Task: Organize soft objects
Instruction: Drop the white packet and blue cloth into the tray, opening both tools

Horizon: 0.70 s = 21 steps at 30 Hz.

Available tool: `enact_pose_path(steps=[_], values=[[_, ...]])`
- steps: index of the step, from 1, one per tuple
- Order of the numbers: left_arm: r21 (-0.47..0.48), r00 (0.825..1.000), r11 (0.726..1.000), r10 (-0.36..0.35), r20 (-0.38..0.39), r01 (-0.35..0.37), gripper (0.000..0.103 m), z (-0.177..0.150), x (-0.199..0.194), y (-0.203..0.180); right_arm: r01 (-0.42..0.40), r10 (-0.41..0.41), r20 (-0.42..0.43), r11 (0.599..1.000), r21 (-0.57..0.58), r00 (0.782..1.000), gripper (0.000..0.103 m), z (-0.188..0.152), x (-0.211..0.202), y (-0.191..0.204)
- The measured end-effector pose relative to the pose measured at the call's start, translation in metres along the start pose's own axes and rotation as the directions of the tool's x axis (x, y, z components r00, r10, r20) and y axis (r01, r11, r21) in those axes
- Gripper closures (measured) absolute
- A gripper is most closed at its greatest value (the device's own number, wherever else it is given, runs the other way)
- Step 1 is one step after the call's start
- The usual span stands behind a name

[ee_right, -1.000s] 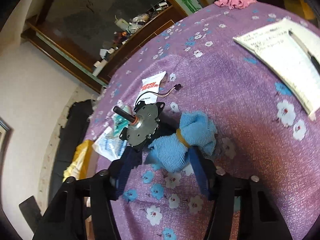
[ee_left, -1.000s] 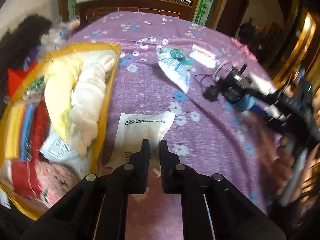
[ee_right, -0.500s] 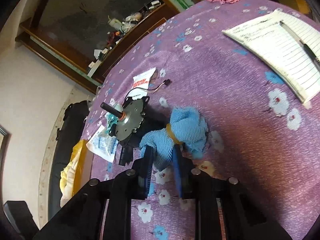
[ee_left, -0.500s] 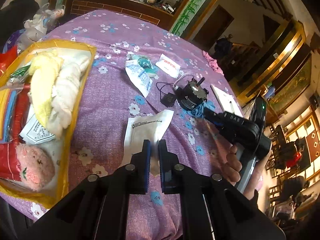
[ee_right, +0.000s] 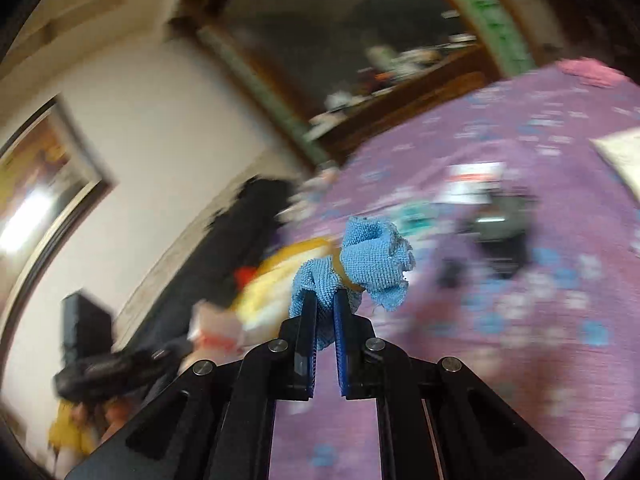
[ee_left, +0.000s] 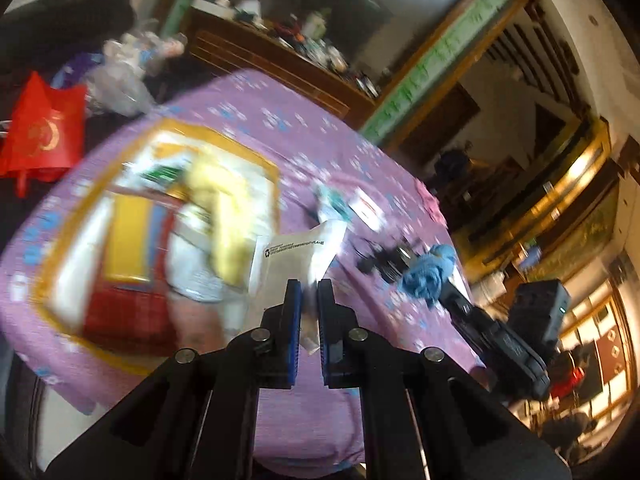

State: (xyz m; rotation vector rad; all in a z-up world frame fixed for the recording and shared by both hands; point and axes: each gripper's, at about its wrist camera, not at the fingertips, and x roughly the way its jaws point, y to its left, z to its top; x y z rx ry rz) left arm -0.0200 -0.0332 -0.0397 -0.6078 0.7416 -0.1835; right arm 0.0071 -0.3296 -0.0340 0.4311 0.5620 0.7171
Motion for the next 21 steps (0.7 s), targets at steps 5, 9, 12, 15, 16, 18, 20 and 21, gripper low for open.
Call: enact_pose_path(steps=[5, 9, 12, 15, 16, 18, 20, 21], values=[[-0.064, 0.991, 0.992, 0.112, 0.078, -0.107, 0.097, 0.002, -0.028, 0.042, -0.134, 0.113, -0.162, 0.983, -0.129, 0.980, 0.096, -0.006, 0.055, 0.059], [-0.085, 0.976, 0.979, 0.195, 0.098, -0.187, 0.097, 0.002, -0.029, 0.065, -0.165, 0.093, -0.294, 0.959, -0.229, 0.951, 0.096, -0.018, 0.111, 0.097], [-0.097, 0.964, 0.966, 0.249, 0.091, -0.240, 0.097, 0.006, -0.021, 0.081, -0.127, 0.026, -0.344, 0.953, -0.274, 0.939, 0.095, -0.023, 0.144, 0.107], [-0.096, 0.949, 0.950, 0.304, 0.080, -0.296, 0.097, 0.011, -0.007, 0.091, -0.095, -0.023, -0.376, 0.951, -0.293, 0.926, 0.095, -0.026, 0.169, 0.109], [-0.084, 0.944, 0.944, 0.325, 0.061, -0.319, 0.097, 0.012, 0.001, 0.094, -0.093, -0.029, -0.387, 0.952, -0.292, 0.921, 0.095, -0.029, 0.177, 0.113], [-0.064, 0.957, 0.955, 0.291, 0.023, -0.289, 0.095, 0.011, 0.012, 0.097, -0.101, -0.024, -0.405, 0.954, -0.283, 0.914, 0.089, -0.031, 0.188, 0.116], [-0.094, 0.972, 0.967, 0.235, -0.023, -0.236, 0.093, 0.008, 0.018, 0.105, -0.097, -0.023, -0.400, 0.956, -0.278, 0.916, 0.084, -0.032, 0.191, 0.116], [-0.105, 0.975, 0.969, 0.221, -0.029, -0.223, 0.091, 0.007, 0.017, 0.108, -0.107, -0.011, -0.397, 0.956, -0.272, 0.918, 0.080, -0.032, 0.191, 0.118]])
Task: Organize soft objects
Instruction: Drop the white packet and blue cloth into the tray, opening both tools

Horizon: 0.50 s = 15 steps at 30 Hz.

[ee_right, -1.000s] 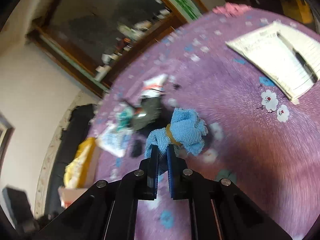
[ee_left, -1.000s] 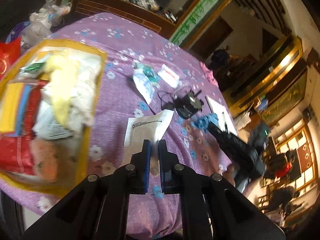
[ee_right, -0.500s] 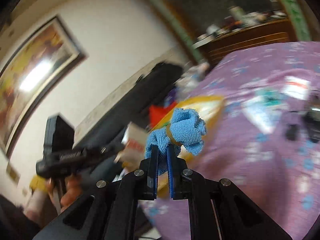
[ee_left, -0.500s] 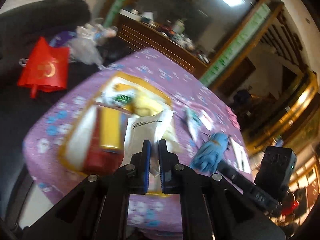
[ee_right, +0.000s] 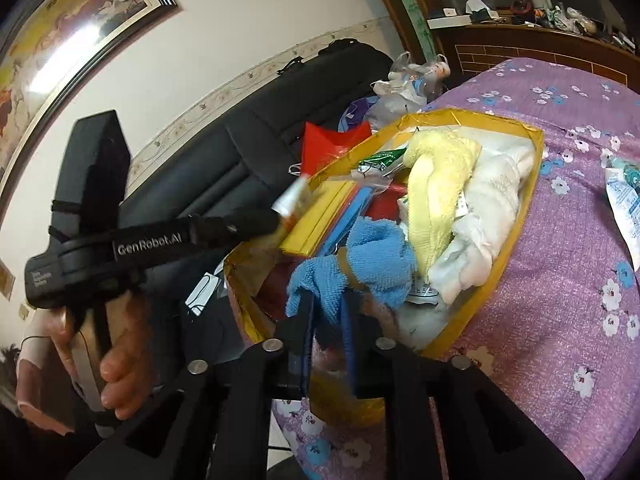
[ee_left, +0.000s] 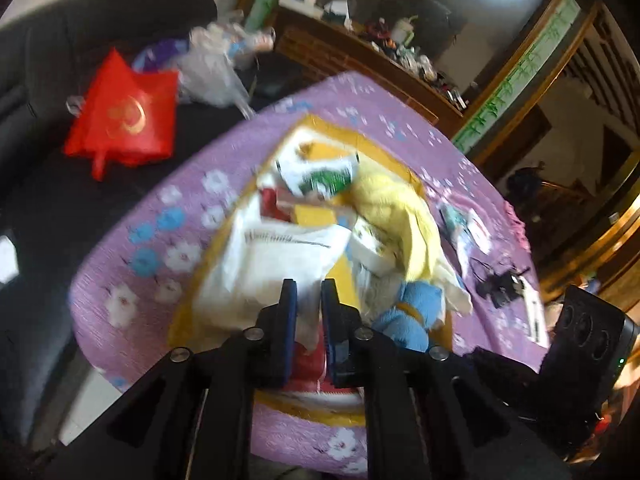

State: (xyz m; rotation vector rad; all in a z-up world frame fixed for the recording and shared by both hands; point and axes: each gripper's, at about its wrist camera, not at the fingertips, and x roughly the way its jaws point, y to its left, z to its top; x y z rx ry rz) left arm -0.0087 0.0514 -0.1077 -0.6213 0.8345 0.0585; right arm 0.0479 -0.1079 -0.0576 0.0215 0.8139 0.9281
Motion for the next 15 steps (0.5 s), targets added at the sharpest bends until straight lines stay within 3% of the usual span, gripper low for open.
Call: enact_pose_path(steps=[1, 2, 3, 5, 7, 10, 12, 15], values=[[-0.031, 1.000, 0.999, -0.015, 0.006, 0.015, 0.089, -0.001, -0.002, 0.006, -0.005, 0.005, 0.007, 1.000, 0.003, 1.000, 0.077, 0.000, -0.001, 0.001], [-0.047, 1.000, 0.999, -0.012, 0.015, 0.013, 0.083, -0.002, -0.004, 0.008, -0.015, 0.015, 0.026, 1.000, 0.009, 1.000, 0.066, 0.000, -0.004, 0.003], [-0.074, 0.999, 0.997, -0.006, 0.041, 0.009, 0.071, -0.003, -0.009, 0.013, -0.027, 0.026, 0.048, 0.999, 0.019, 0.999, 0.057, 0.000, -0.007, 0.004], [-0.093, 0.996, 0.995, -0.026, 0.088, 0.034, 0.051, -0.006, -0.018, 0.014, -0.050, 0.048, 0.064, 0.998, 0.029, 0.997, 0.056, -0.003, -0.012, 0.000], [-0.087, 0.992, 0.994, -0.055, 0.115, 0.065, 0.049, -0.009, -0.026, 0.010, -0.063, 0.060, 0.081, 0.998, 0.030, 0.995, 0.055, -0.006, -0.016, 0.001], [-0.074, 0.988, 0.993, -0.086, 0.131, 0.097, 0.049, -0.010, -0.035, -0.002, -0.083, 0.079, 0.119, 0.996, 0.036, 0.990, 0.047, -0.007, -0.022, 0.001], [-0.046, 0.988, 0.995, -0.083, 0.129, 0.090, 0.049, -0.010, -0.037, -0.013, -0.095, 0.088, 0.146, 0.994, 0.044, 0.985, 0.035, -0.007, -0.026, 0.002], [-0.004, 0.990, 0.998, -0.062, 0.127, 0.063, 0.049, -0.013, -0.036, -0.030, -0.079, 0.069, 0.162, 0.995, 0.060, 0.984, 0.033, -0.012, -0.030, -0.013]])
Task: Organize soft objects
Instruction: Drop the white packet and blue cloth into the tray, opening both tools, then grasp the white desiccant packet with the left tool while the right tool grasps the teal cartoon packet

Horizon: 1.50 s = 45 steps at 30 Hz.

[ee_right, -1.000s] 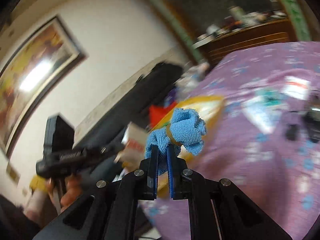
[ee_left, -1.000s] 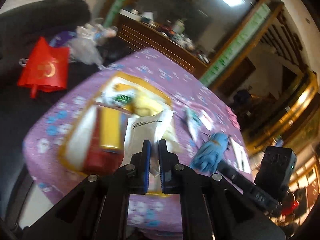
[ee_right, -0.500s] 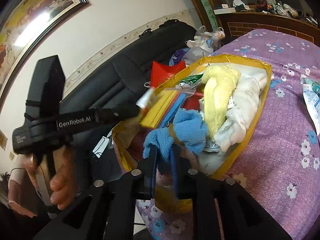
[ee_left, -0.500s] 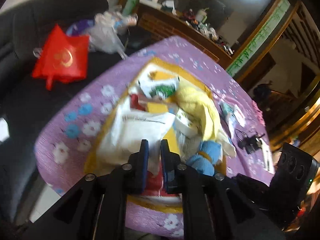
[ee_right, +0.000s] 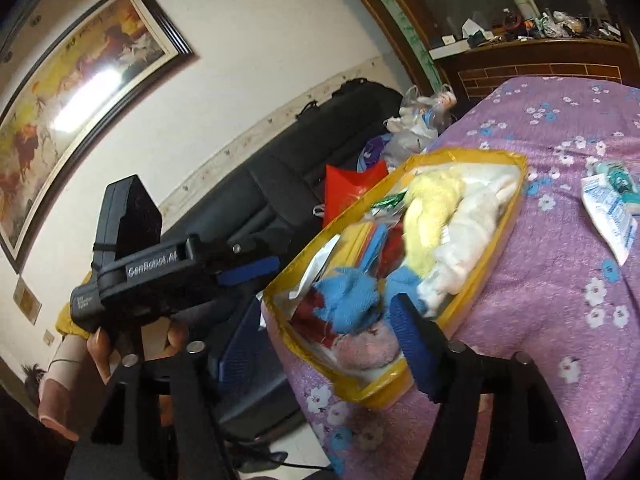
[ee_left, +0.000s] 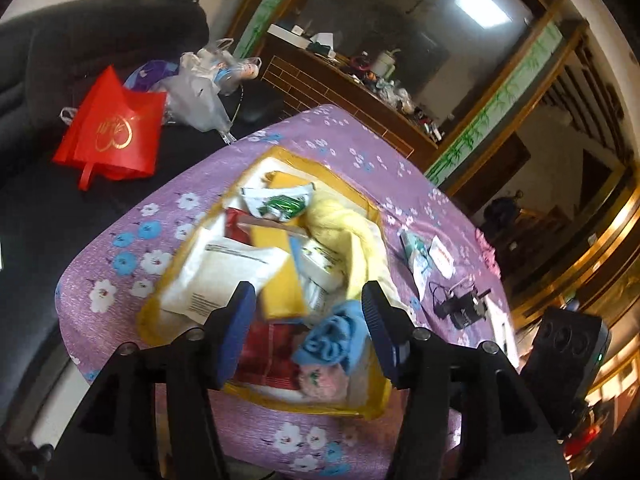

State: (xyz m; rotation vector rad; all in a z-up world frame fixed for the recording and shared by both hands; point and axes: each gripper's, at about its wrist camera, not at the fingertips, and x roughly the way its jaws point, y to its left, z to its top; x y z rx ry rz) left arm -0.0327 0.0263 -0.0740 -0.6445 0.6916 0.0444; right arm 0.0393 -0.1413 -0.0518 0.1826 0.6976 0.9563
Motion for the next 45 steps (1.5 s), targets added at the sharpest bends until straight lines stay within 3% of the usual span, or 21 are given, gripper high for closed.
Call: enact_pose_path(steps=[7, 11, 14, 17, 19, 21, 23, 25, 28, 30, 32, 36, 38, 40, 43, 45], values=[[0.059, 0.999, 0.998, -0.030, -0.039, 0.032, 0.049, -0.010, 0.009, -0.039, 0.111, -0.112, 0.041, 0.994, 0.022, 0.993, 0.030, 0.008, -0.036, -0.026], [0.090, 0.996, 0.993, -0.065, -0.064, 0.071, 0.049, -0.012, 0.015, -0.059, 0.193, -0.197, 0.047, 0.979, 0.068, 0.979, 0.024, 0.039, -0.070, -0.051], [0.091, 0.994, 0.993, -0.073, -0.081, 0.080, 0.049, -0.011, 0.021, -0.070, 0.245, -0.247, 0.003, 0.966, 0.087, 0.969, 0.023, 0.076, -0.079, -0.072], [0.091, 0.992, 0.992, -0.081, -0.097, 0.090, 0.049, -0.011, 0.029, -0.084, 0.216, -0.219, 0.001, 0.964, 0.156, 0.976, 0.022, 0.105, -0.080, -0.107], [0.091, 0.990, 0.992, -0.074, -0.123, 0.085, 0.049, -0.010, 0.039, -0.092, 0.209, -0.212, -0.001, 0.964, 0.163, 0.977, 0.024, 0.109, -0.079, -0.123], [0.103, 0.987, 0.992, -0.051, -0.153, 0.068, 0.049, -0.008, 0.050, -0.101, 0.281, -0.288, 0.016, 0.944, 0.171, 0.957, 0.022, 0.103, -0.082, -0.129], [0.107, 0.979, 0.992, -0.043, -0.197, 0.065, 0.049, -0.004, 0.065, -0.114, 0.308, -0.312, -0.004, 0.937, 0.164, 0.950, 0.022, 0.102, -0.083, -0.132], [0.106, 0.968, 0.991, -0.052, -0.247, 0.080, 0.049, 0.004, 0.083, -0.133, 0.269, -0.274, 0.006, 0.945, 0.187, 0.962, 0.023, 0.104, -0.089, -0.136], [0.179, 0.955, 0.979, -0.038, -0.294, 0.094, 0.049, 0.018, 0.110, -0.168, 0.212, -0.230, 0.039, 0.941, 0.264, 0.972, 0.022, 0.107, -0.105, -0.154], [0.225, 0.928, 0.972, 0.016, -0.372, 0.073, 0.047, 0.025, 0.145, -0.186, 0.199, -0.221, 0.043, 0.933, 0.299, 0.974, 0.022, 0.104, -0.109, -0.166], [0.182, 0.892, 0.981, 0.028, -0.450, 0.061, 0.047, 0.031, 0.187, -0.188, 0.197, -0.224, 0.048, 0.925, 0.325, 0.973, 0.023, 0.101, -0.118, -0.182], [0.143, 0.889, 0.989, 0.093, -0.448, -0.031, 0.047, 0.037, 0.242, -0.186, 0.182, -0.219, 0.059, 0.909, 0.375, 0.974, 0.023, 0.097, -0.131, -0.207], [0.072, 0.866, 0.994, 0.102, -0.490, -0.076, 0.049, 0.034, 0.264, -0.179, 0.176, -0.214, 0.061, 0.911, 0.372, 0.975, 0.023, 0.098, -0.136, -0.207], [0.010, 0.855, 0.999, 0.050, -0.516, -0.053, 0.071, 0.028, 0.269, -0.174, 0.194, -0.232, 0.066, 0.914, 0.357, 0.970, 0.023, 0.098, -0.137, -0.205], [-0.001, 0.877, 0.999, 0.034, -0.479, -0.039, 0.075, 0.023, 0.253, -0.170, 0.209, -0.246, 0.061, 0.912, 0.352, 0.967, 0.022, 0.099, -0.136, -0.205], [-0.063, 0.889, 0.998, -0.030, -0.456, 0.001, 0.077, 0.023, 0.234, -0.164, 0.211, -0.243, 0.049, 0.912, 0.352, 0.969, 0.023, 0.098, -0.131, -0.205]])
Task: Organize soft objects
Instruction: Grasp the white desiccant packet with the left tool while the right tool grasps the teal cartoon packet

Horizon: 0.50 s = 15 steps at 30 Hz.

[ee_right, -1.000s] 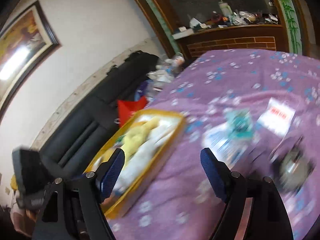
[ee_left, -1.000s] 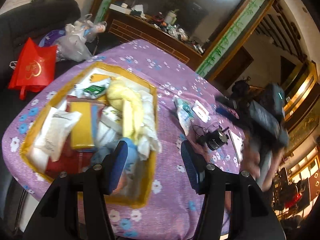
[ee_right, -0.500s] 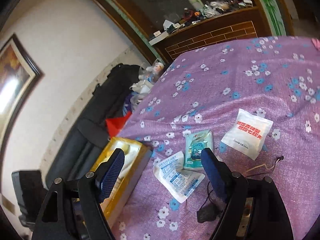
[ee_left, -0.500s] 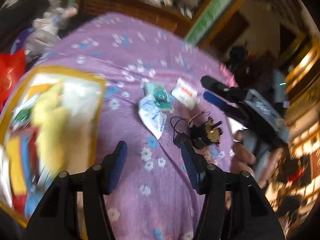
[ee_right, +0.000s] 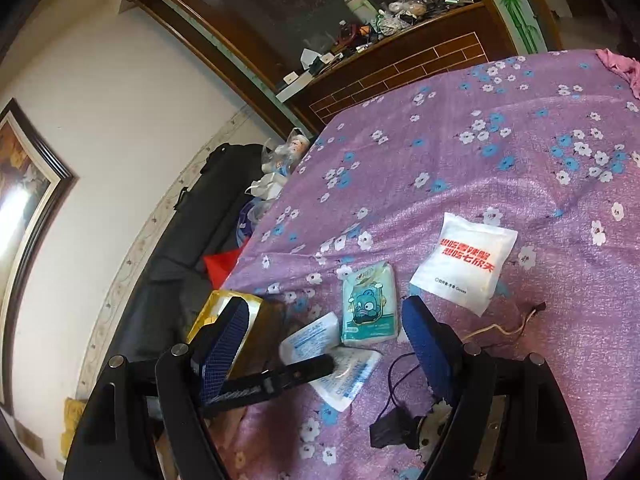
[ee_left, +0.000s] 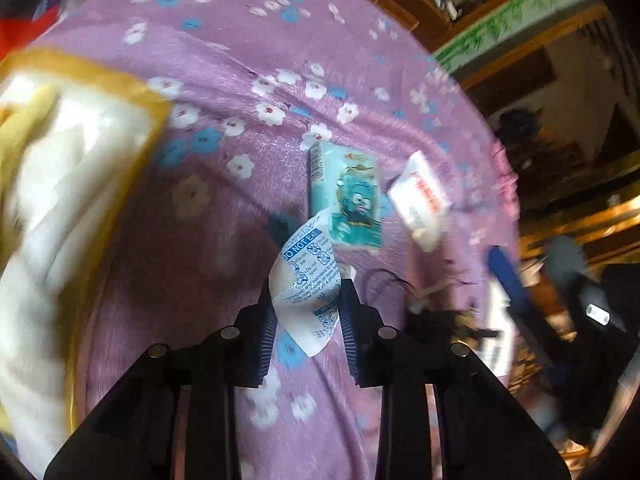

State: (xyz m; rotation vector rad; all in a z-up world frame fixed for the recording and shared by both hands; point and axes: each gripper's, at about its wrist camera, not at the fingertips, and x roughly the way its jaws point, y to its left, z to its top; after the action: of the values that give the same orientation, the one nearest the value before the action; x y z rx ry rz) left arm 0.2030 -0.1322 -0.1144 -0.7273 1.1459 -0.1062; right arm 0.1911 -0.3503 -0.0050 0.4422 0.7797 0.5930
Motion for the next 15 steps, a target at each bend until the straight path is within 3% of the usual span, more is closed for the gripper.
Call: enact_pose_path(steps=[2, 6, 9, 12, 15], values=[[-0.032, 0.996, 0.996, -0.083, 0.041, 0.084, 0.077, -0.016, -0.027, 0.013, 0.004, -0.004, -0.010, 1.000, -0.010, 1.000, 0.023, 0.000, 0.002, 0.003], [-0.034, 0.981, 0.984, -0.171, 0.091, 0.175, 0.077, -0.042, -0.069, 0.034, 0.028, -0.030, -0.030, 0.998, -0.059, 0.999, 0.023, -0.005, 0.012, 0.016], [-0.025, 0.964, 0.970, -0.237, 0.120, 0.242, 0.077, -0.059, -0.102, 0.053, 0.095, -0.102, -0.060, 0.990, -0.105, 0.993, 0.022, -0.011, 0.025, 0.032], [0.002, 0.954, 0.968, -0.247, 0.170, 0.250, 0.076, -0.076, -0.135, 0.073, 0.180, -0.188, -0.052, 0.976, -0.125, 0.981, 0.014, -0.011, 0.038, 0.048], [0.020, 0.949, 0.970, -0.242, 0.203, 0.243, 0.076, -0.089, -0.151, 0.085, 0.280, -0.289, -0.084, 0.955, -0.103, 0.954, 0.016, 0.004, 0.062, 0.063]])
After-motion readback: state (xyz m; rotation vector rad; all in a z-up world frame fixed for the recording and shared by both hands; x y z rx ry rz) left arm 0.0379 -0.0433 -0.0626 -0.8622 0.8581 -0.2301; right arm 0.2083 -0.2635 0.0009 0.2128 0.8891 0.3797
